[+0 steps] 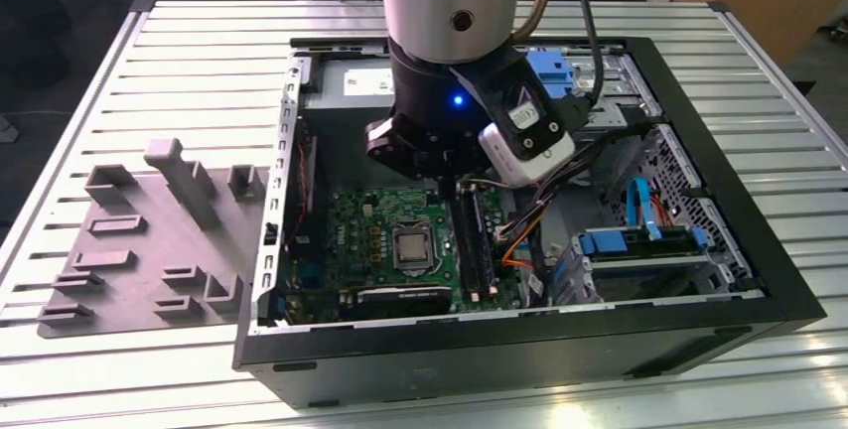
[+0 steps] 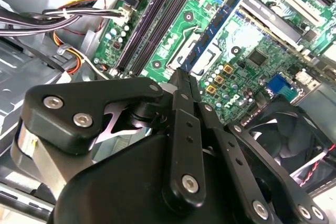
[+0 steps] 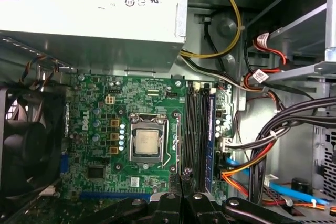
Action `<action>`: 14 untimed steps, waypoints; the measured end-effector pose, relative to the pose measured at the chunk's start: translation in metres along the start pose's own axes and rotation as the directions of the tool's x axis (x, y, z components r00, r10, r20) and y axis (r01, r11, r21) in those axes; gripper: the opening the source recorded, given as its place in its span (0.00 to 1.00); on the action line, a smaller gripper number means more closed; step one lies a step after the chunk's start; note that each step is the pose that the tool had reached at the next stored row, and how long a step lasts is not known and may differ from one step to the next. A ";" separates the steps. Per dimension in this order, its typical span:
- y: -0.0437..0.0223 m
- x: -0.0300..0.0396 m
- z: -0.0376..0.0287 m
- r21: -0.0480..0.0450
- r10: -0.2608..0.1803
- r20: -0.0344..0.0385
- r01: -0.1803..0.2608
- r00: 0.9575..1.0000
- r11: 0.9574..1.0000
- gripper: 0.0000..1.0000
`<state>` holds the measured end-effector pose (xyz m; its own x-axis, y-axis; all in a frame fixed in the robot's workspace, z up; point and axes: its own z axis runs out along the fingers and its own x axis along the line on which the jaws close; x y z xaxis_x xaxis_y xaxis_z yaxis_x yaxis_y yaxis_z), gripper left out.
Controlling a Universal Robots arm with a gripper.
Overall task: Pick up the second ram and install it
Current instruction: 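Insert the second ram into the second slot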
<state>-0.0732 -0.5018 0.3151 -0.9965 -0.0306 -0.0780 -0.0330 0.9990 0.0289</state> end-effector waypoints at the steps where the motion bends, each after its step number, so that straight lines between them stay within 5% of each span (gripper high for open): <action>1: 0.0009 -0.0001 0.0004 0.000 0.000 -0.001 0.000 1.000 1.000 0.12; 14: 0.0085 -0.0086 0.0099 -0.001 0.001 -0.039 -0.001 0.999 1.000 0.12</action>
<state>-0.0642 -0.4928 0.3062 -0.9987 -0.0307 -0.0395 -0.0319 0.9990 0.0301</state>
